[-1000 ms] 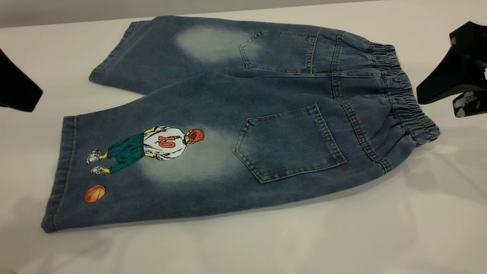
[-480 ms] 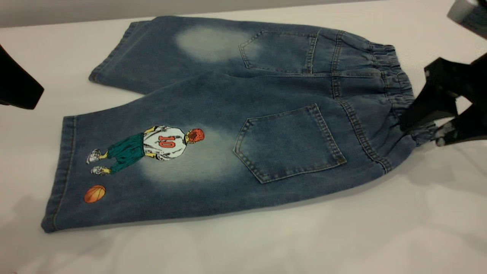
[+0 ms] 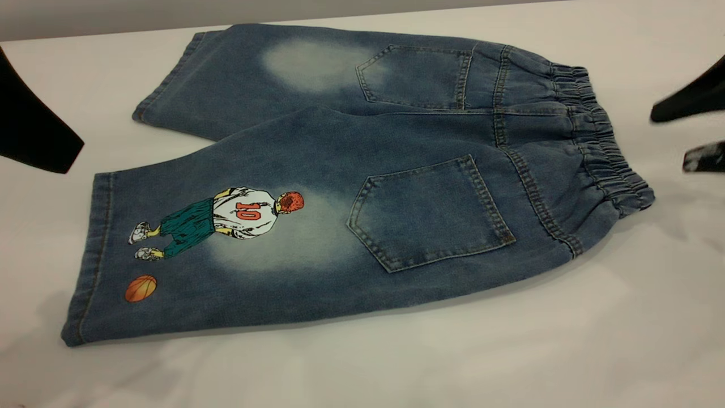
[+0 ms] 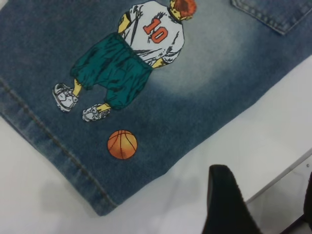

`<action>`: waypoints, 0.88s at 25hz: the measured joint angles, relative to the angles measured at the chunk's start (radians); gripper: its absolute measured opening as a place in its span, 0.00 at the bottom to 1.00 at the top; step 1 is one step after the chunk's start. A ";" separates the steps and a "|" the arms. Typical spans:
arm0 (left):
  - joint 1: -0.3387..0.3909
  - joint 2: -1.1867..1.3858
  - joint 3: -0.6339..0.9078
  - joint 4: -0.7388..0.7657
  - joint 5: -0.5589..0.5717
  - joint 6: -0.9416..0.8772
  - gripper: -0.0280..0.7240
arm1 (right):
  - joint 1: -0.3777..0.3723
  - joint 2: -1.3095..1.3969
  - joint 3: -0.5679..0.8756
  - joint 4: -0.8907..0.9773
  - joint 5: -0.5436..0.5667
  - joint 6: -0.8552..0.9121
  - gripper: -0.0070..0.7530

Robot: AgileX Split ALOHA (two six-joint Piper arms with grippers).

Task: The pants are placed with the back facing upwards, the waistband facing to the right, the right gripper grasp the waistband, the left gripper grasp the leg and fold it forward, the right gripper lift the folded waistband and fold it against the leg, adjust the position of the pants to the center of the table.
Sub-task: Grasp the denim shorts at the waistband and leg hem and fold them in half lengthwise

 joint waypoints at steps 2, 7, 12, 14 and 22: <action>0.000 0.000 0.000 0.000 -0.003 0.000 0.51 | -0.005 0.009 0.000 -0.024 0.029 0.017 0.58; 0.000 0.000 0.000 0.000 -0.002 0.000 0.51 | -0.004 0.063 0.000 -0.033 0.021 0.025 0.58; 0.000 0.000 0.000 0.000 -0.003 0.001 0.51 | -0.004 0.137 -0.004 -0.002 0.025 -0.003 0.58; 0.000 0.000 0.000 0.000 -0.003 0.001 0.51 | -0.004 0.158 -0.005 0.016 0.033 -0.018 0.58; 0.000 0.000 0.000 0.000 -0.003 0.001 0.51 | -0.004 0.223 -0.005 0.063 0.033 -0.068 0.58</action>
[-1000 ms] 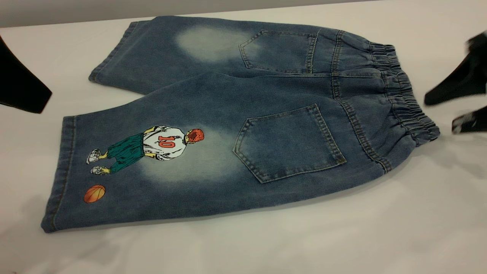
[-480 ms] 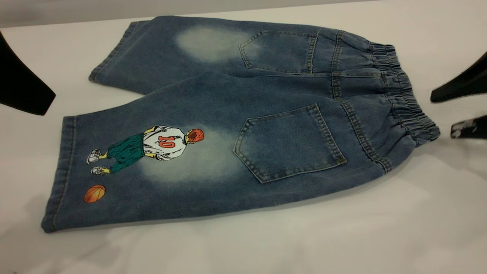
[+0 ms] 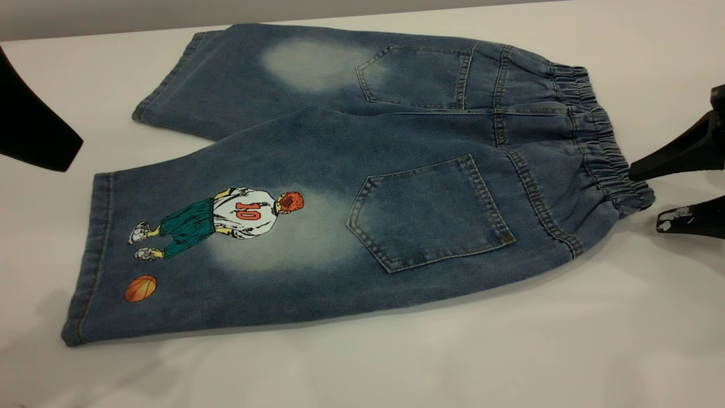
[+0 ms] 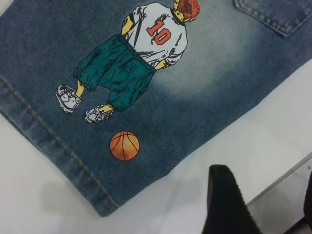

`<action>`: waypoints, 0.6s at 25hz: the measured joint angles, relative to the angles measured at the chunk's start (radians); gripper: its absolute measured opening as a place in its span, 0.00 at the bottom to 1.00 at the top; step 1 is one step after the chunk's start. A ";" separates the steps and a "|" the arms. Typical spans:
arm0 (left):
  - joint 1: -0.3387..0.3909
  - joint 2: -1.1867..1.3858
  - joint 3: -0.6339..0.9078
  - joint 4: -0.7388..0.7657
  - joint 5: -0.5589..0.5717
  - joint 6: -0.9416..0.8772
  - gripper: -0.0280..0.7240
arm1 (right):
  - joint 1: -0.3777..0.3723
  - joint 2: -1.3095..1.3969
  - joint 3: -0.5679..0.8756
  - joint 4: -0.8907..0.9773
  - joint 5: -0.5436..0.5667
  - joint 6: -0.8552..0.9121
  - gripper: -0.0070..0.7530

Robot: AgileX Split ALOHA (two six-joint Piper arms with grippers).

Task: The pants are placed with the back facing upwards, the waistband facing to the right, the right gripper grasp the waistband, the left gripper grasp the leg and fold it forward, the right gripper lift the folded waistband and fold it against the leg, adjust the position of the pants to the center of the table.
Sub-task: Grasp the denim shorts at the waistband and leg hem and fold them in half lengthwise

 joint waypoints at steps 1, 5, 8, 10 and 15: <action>0.000 0.000 0.000 0.000 0.000 0.000 0.51 | 0.000 0.001 0.000 0.007 0.000 -0.005 0.58; 0.000 0.000 0.000 0.000 -0.002 -0.001 0.51 | 0.001 0.001 -0.016 0.031 0.019 -0.036 0.58; 0.000 0.000 0.000 -0.001 -0.002 -0.001 0.51 | 0.001 0.001 -0.038 0.011 0.016 -0.003 0.58; 0.000 0.000 0.000 -0.001 0.000 -0.001 0.51 | 0.001 0.001 -0.042 -0.005 0.014 0.022 0.58; 0.000 0.000 0.000 -0.002 0.002 -0.001 0.51 | 0.001 0.001 -0.042 -0.032 -0.018 0.062 0.58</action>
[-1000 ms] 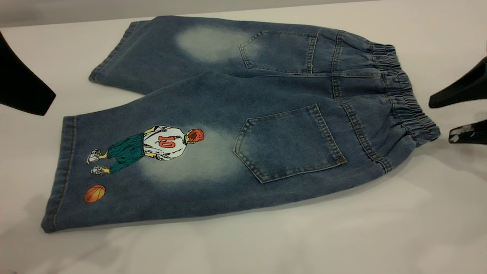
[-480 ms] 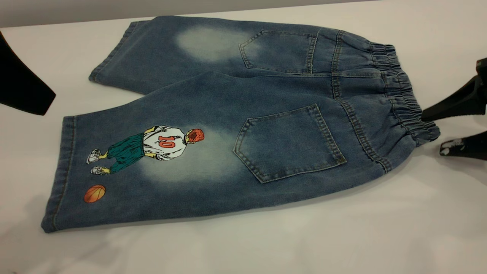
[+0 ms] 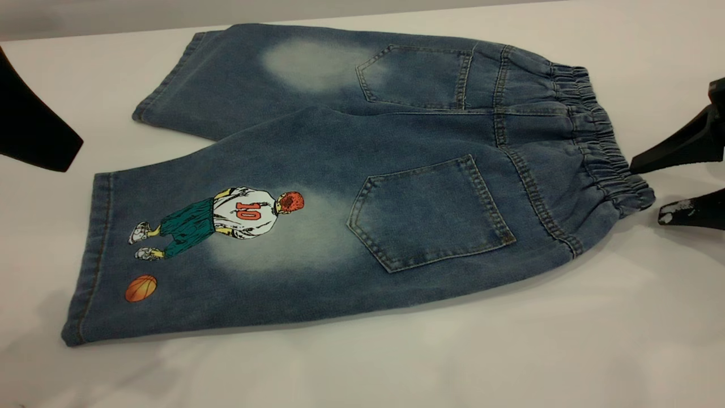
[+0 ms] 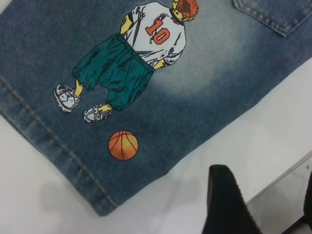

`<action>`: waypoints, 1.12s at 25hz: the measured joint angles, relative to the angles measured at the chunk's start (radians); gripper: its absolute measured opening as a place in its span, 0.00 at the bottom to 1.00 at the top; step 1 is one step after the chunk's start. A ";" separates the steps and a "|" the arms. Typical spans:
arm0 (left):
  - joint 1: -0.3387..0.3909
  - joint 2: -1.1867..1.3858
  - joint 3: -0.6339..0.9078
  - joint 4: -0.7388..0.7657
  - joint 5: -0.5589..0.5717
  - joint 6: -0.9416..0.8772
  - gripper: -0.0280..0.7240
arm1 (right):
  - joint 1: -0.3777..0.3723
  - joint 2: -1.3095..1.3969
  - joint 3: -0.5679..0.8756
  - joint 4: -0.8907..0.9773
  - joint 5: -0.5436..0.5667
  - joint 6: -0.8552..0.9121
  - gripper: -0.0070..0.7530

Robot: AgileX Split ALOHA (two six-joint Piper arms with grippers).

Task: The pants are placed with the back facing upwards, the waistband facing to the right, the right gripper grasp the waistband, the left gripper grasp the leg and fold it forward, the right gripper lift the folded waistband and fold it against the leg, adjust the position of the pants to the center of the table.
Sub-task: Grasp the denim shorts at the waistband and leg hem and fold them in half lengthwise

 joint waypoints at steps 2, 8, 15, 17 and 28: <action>0.000 0.000 0.000 0.000 0.000 0.000 0.51 | 0.000 0.000 0.000 -0.002 0.002 0.002 0.58; 0.000 0.000 0.000 0.000 -0.001 0.000 0.51 | 0.000 0.021 -0.027 0.003 0.038 0.005 0.58; 0.000 0.000 0.000 0.000 0.005 0.000 0.51 | 0.000 0.067 -0.052 -0.041 0.038 0.063 0.58; 0.000 0.000 0.000 0.000 0.005 0.000 0.51 | 0.000 0.067 -0.057 -0.036 0.042 0.059 0.58; 0.000 0.000 0.000 -0.001 0.001 0.000 0.51 | 0.019 0.068 -0.086 -0.041 0.085 0.057 0.58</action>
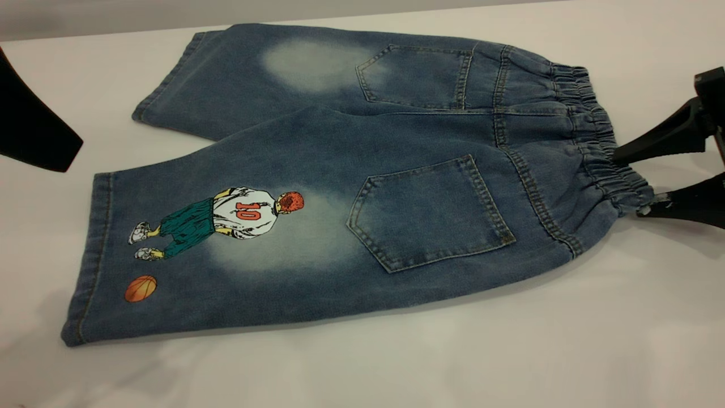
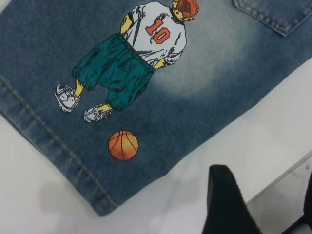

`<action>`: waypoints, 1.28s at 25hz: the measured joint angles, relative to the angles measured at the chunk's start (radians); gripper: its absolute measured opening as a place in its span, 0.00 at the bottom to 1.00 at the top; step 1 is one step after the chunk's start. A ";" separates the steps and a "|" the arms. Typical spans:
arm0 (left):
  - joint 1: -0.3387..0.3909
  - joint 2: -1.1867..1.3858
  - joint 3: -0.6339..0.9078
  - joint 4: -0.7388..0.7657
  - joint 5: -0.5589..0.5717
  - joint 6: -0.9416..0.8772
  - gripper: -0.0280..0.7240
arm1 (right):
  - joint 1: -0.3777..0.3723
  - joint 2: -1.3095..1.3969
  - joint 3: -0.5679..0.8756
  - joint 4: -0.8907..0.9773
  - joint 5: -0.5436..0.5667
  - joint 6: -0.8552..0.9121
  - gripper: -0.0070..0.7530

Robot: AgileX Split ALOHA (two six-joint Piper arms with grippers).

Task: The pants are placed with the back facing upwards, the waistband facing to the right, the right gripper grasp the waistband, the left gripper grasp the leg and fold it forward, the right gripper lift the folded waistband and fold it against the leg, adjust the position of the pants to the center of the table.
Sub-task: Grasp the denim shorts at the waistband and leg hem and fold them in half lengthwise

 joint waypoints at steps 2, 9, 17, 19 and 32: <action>0.000 0.000 0.000 0.000 0.001 0.000 0.51 | 0.000 0.001 -0.004 0.007 -0.002 0.000 0.57; 0.000 0.000 0.000 -0.004 0.005 0.000 0.51 | 0.000 0.060 -0.031 0.000 0.035 0.014 0.57; 0.000 0.000 0.000 -0.004 0.006 0.002 0.51 | 0.000 0.087 -0.031 0.050 0.059 -0.030 0.52; 0.000 0.000 0.000 -0.004 0.006 0.001 0.51 | 0.000 0.087 -0.031 0.050 0.057 -0.030 0.49; 0.000 0.000 0.000 0.010 0.032 -0.001 0.51 | 0.000 0.087 -0.031 0.056 0.063 -0.032 0.17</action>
